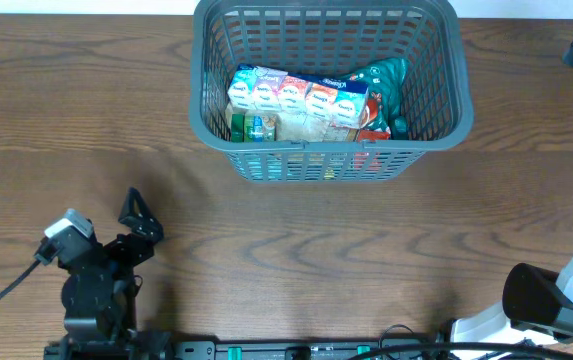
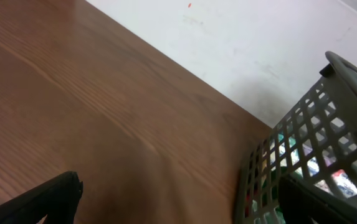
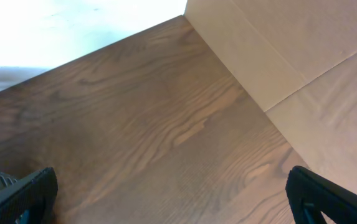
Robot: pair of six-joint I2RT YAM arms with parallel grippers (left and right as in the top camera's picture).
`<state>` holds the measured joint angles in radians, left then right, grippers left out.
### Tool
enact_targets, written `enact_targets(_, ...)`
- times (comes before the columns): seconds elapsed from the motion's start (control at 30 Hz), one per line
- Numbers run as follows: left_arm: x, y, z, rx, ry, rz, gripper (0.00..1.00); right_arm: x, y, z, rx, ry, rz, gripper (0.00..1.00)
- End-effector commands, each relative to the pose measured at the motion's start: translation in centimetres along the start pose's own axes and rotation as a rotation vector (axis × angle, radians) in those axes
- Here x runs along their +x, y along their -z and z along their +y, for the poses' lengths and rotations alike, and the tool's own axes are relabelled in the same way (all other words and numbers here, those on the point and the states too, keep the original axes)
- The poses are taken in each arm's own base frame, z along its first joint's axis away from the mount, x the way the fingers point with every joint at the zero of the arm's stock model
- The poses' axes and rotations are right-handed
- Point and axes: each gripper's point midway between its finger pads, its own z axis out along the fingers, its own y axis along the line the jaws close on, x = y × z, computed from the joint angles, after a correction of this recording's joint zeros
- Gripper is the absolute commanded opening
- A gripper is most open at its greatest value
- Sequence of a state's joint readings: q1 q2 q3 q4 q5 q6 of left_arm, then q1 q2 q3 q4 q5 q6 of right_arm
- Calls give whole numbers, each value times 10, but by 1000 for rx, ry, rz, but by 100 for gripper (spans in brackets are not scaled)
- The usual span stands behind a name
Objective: Pack container
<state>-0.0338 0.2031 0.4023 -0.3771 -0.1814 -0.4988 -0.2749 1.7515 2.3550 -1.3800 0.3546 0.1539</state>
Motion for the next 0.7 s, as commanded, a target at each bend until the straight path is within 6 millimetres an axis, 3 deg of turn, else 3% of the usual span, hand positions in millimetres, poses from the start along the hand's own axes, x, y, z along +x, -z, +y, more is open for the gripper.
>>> enact_targets(0.0,2,3,0,25,15,-17,99,0,0,-3,7,-21,0,99)
enact_targets(0.67,28,-11,5,81,25,-37,98,0,0,-3,7,-21,0,99)
